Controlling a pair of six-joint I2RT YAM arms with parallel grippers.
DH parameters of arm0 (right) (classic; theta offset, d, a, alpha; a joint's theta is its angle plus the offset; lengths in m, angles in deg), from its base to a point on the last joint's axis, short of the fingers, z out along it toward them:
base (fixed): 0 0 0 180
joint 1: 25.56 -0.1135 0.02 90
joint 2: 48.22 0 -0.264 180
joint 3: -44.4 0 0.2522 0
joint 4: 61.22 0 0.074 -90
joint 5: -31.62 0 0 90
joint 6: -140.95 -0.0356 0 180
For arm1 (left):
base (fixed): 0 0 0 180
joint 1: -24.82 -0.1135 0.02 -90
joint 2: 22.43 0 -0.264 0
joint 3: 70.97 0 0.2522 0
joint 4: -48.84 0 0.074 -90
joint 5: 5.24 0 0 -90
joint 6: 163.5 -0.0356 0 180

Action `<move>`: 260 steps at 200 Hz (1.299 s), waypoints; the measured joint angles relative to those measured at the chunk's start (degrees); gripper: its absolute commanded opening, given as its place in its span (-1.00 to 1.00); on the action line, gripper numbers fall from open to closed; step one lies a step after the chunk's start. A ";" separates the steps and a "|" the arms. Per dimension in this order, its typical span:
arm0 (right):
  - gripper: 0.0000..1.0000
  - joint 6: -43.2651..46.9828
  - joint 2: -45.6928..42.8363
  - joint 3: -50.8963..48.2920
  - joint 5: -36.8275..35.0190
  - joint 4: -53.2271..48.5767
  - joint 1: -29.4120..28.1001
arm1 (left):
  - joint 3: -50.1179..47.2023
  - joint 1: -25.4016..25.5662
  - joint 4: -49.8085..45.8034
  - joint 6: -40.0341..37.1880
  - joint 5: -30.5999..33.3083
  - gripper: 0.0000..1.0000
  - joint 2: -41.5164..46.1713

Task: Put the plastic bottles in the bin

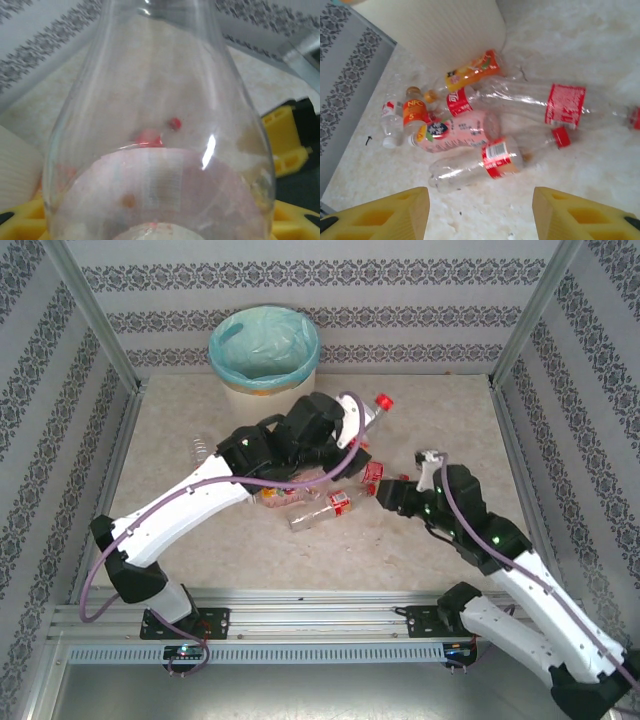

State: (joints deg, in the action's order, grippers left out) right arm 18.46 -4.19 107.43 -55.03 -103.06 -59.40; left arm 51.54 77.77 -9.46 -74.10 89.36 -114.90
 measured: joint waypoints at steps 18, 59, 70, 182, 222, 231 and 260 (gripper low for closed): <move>0.17 2.45 4.81 4.13 -0.20 4.87 -2.21 | 4.13 -3.13 0.59 -0.90 1.95 0.12 -0.42; 0.17 6.27 11.87 11.23 -0.92 12.31 -3.58 | 11.23 -11.19 5.44 -1.14 3.17 0.09 -1.09; 0.17 7.32 14.27 14.03 -1.20 13.88 -4.00 | 12.98 -12.81 6.75 -1.16 3.17 0.09 -1.88; 0.18 9.97 31.95 31.52 -0.92 21.46 -8.68 | 17.97 -29.62 26.91 -5.77 5.77 0.06 -17.77; 0.18 9.97 32.11 31.34 -1.05 21.75 -10.67 | 17.90 -34.73 32.61 -4.17 4.83 0.04 -22.36; 0.18 9.94 32.15 31.04 -1.16 22.01 -10.69 | 17.59 -35.56 33.81 -3.43 4.57 0.05 -23.15; 0.20 9.99 33.62 30.82 -1.66 22.56 -10.67 | 17.81 -37.33 36.11 -1.68 2.97 0.05 -25.86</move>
State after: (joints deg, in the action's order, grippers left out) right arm 28.45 29.42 138.25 -56.69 -80.50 -70.07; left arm 69.35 40.43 26.65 -75.79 92.33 -140.75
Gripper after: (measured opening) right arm 0.595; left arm 0.525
